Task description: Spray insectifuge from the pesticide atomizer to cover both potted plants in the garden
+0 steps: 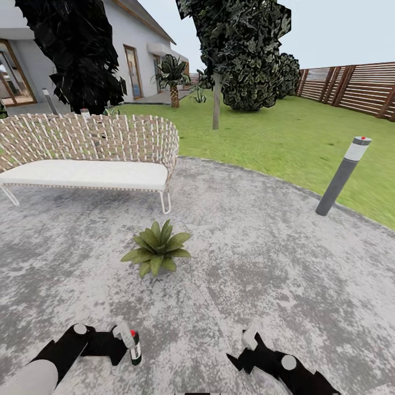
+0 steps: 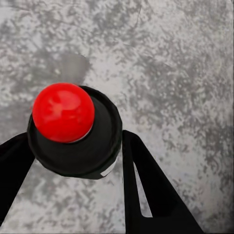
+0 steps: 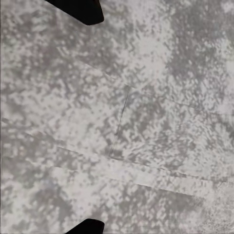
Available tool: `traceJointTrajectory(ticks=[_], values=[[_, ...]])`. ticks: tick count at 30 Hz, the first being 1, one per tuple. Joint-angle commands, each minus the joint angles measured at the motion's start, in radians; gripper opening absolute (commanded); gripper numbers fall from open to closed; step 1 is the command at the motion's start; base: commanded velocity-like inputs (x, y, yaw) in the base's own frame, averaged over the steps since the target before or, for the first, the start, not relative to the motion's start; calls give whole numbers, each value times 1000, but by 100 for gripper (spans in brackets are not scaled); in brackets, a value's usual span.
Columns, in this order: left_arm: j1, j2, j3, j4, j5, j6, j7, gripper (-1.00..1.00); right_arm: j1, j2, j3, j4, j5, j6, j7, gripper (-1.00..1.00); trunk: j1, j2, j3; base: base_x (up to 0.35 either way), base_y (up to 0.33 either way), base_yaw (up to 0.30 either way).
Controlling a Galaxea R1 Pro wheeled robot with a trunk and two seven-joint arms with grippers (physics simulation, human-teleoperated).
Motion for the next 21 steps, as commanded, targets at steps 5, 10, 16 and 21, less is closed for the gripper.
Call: traceJointTrajectory(ticks=[5,10,16,21], values=[[-80,-34,-5,-4,-147,76,-147,-100,-62,-7,2,-47,114,2,182,100,0,0,-1,0,0,0],[-88,-84,-37,-5,-276,85,-164,-100,-75,9,3,-136,228,35,342,-100,0,0,-1,0,0,0],[-88,-119,-109,-5,-284,57,-168,-100,-76,131,6,-201,237,100,363,-100,0,0,-1,0,0,0],[-88,-153,-123,-5,-284,25,-168,-100,-77,146,6,-237,237,116,363,-100,0,0,-1,0,0,0]])
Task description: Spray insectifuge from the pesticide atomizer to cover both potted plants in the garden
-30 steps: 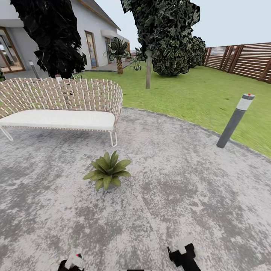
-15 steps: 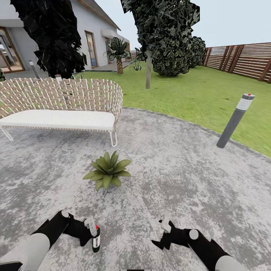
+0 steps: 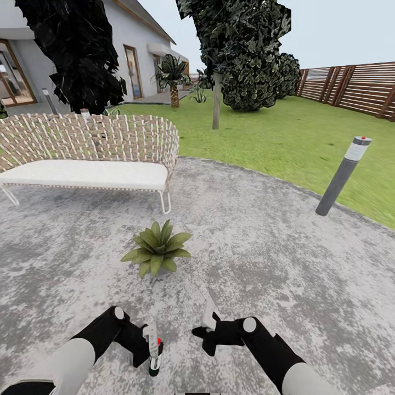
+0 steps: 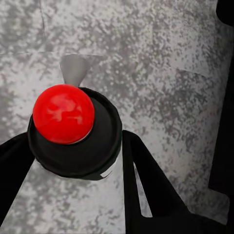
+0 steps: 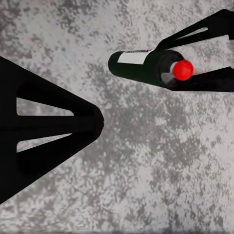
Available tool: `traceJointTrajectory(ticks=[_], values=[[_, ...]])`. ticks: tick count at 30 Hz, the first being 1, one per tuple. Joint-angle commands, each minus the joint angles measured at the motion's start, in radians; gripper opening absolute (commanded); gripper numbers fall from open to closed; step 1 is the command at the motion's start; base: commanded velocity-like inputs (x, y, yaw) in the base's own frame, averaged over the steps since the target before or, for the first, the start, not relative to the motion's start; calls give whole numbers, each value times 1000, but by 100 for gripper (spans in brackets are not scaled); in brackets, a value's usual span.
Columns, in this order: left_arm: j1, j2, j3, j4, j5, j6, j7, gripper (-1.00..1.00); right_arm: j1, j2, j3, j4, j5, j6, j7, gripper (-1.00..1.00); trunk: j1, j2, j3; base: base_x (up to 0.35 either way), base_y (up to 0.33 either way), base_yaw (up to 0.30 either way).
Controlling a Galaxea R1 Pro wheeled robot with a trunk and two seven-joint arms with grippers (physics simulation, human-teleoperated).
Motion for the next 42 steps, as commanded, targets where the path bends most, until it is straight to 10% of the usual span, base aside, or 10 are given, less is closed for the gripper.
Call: traceJointTrajectory(ticks=[1,15,42], values=[[0,-12,-3,-1,-4,-6,-2,-100,0,1,-1,-5,10,-5,0,-100,0,0,-1,0,0,0],[-2,-82,-21,-56,-3,-7,-17,-100,0,6,-1,-16,10,-1,0,-100,0,0,-1,0,0,0],[4,-130,-19,-125,5,-7,-19,-100,0,6,-1,-16,11,-3,-1,-100,0,0,-1,0,0,0]])
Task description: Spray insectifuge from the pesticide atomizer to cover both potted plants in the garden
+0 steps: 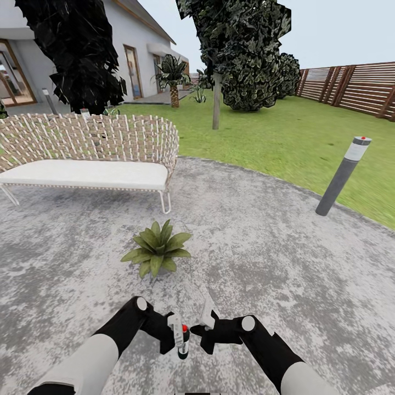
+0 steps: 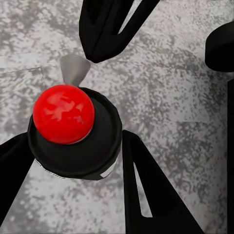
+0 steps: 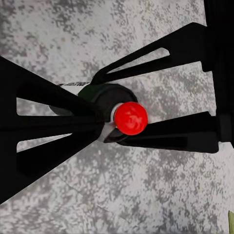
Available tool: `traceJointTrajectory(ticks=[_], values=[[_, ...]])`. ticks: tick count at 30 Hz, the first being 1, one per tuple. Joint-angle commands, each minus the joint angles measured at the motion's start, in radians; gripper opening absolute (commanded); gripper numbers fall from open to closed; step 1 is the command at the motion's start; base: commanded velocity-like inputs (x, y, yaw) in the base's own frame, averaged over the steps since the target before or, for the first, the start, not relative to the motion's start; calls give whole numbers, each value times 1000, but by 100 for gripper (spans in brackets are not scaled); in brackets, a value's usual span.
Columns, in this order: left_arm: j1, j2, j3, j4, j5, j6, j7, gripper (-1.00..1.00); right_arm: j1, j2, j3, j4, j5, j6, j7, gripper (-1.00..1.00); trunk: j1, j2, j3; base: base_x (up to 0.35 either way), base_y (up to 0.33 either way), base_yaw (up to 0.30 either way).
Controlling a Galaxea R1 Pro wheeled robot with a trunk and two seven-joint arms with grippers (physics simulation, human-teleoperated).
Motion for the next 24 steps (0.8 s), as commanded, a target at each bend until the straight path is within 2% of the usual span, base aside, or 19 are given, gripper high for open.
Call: traceJointTrajectory(ticks=[1,18,21,24], values=[[0,-2,0,-2,-6,-5,-2,-100,0,0,-1,0,11,-9,0,-100,0,0,-1,0,0,0],[-1,1,-6,0,-12,-2,-2,-100,0,0,-1,0,11,-9,0,-100,0,0,-1,0,0,0],[0,9,-8,1,-17,-2,-2,-100,0,-1,-1,0,11,-9,0,-100,0,0,-1,0,0,0],[5,45,-9,0,-20,-1,-1,-100,0,-1,-1,1,11,-9,0,-100,0,0,-1,0,0,0]])
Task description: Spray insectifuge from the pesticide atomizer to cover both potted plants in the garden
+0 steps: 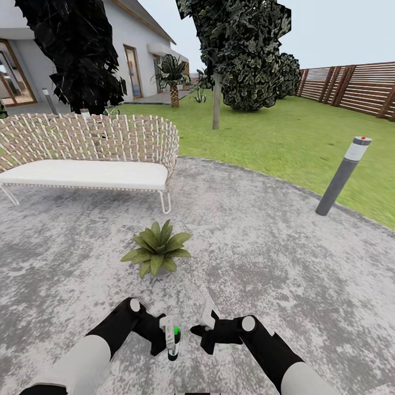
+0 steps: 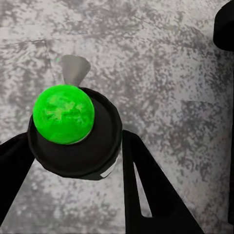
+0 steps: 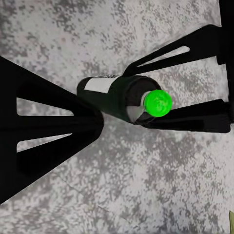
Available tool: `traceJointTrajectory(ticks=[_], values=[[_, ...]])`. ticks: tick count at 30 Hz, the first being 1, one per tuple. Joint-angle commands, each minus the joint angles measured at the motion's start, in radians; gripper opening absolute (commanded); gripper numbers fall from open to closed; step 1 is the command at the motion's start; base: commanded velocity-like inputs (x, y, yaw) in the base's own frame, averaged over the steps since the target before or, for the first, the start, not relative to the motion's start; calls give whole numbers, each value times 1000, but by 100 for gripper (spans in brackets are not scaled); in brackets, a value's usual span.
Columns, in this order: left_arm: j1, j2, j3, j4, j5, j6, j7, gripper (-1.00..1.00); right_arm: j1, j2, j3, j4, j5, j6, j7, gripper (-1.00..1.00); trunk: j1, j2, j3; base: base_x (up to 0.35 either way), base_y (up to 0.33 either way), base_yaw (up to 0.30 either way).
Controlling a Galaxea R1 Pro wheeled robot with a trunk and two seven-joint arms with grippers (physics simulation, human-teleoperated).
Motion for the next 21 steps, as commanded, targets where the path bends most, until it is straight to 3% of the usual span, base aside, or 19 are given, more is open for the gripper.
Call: traceJointTrajectory(ticks=[1,8,9,12,15,19,21], values=[[1,19,1,-2,-5,-5,-2,-100,0,0,-1,0,11,-9,0,-100,0,0,-1,0,0,0],[3,124,0,-2,-6,-7,-2,-100,-1,-1,-1,6,13,-9,0,-100,0,0,-1,0,0,0],[3,146,0,0,-6,-7,-2,-100,0,-3,-2,8,13,-9,0,100,0,0,-1,0,0,0],[3,181,0,6,-6,-8,-1,-100,0,-6,-2,10,14,-9,0,100,0,0,-1,0,0,0],[4,236,4,3,-4,-9,3,-100,0,-8,-4,11,14,-9,-1,100,0,0,-1,0,0,0],[5,259,20,0,6,-3,36,-100,0,-11,-5,25,14,-11,-18,100,0,0,-1,0,0,0],[5,261,60,5,13,3,100,-100,0,-13,-6,74,14,-12,-64,100,0,0,-1,0,0,0]])
